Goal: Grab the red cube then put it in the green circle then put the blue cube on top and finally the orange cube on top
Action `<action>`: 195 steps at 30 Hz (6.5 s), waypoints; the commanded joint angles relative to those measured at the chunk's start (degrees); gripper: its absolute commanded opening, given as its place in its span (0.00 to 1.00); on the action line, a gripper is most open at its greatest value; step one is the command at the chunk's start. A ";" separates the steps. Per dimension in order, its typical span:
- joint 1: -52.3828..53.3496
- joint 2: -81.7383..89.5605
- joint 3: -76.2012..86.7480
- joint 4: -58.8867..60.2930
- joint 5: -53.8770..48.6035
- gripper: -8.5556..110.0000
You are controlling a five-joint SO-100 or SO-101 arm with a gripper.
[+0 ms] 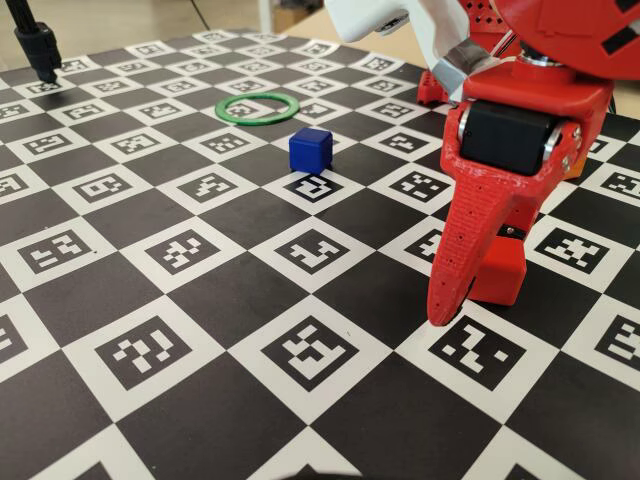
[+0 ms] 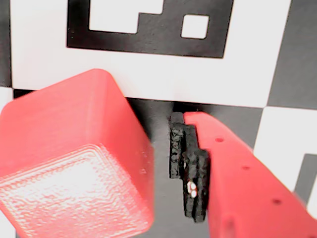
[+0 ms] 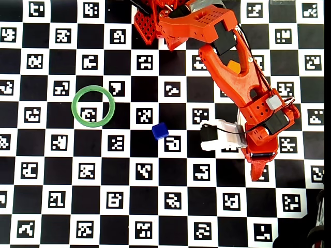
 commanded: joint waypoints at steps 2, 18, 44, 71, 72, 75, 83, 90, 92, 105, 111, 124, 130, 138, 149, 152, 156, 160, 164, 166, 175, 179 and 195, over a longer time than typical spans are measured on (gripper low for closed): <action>0.53 1.85 -2.37 0.62 -2.37 0.48; 0.09 2.02 -1.85 -0.62 -15.21 0.46; -1.05 2.02 -1.76 -1.76 -30.15 0.44; -0.79 9.49 -7.65 6.77 -25.75 0.14; -0.62 10.63 -8.09 7.73 -25.40 0.14; 0.00 14.41 -8.35 10.11 -25.31 0.14; 2.99 24.79 -4.66 17.23 -26.72 0.14; 12.66 36.56 2.72 22.06 -26.72 0.14; 16.79 38.85 3.78 23.12 -28.13 0.14; 43.95 49.92 14.94 26.10 -43.15 0.14; 56.60 52.29 20.04 24.96 -50.36 0.14; 74.79 52.56 27.25 18.46 -63.02 0.14; 79.01 52.03 32.34 13.36 -67.50 0.14; 80.60 47.29 37.09 5.98 -68.12 0.14; 76.11 44.82 43.07 -4.39 -63.37 0.14; 75.50 44.65 44.74 -6.50 -63.46 0.14; 75.41 44.38 46.76 -8.44 -64.25 0.14; 75.67 44.30 49.48 -10.55 -65.39 0.14; 75.67 44.30 51.68 -12.48 -66.27 0.14; 75.67 44.30 52.56 -13.27 -66.80 0.14; 76.03 43.59 56.07 -17.23 -69.26 0.14; 76.03 42.63 56.51 -18.28 -69.61 0.14; 77.08 38.23 52.56 -19.16 -70.22 0.14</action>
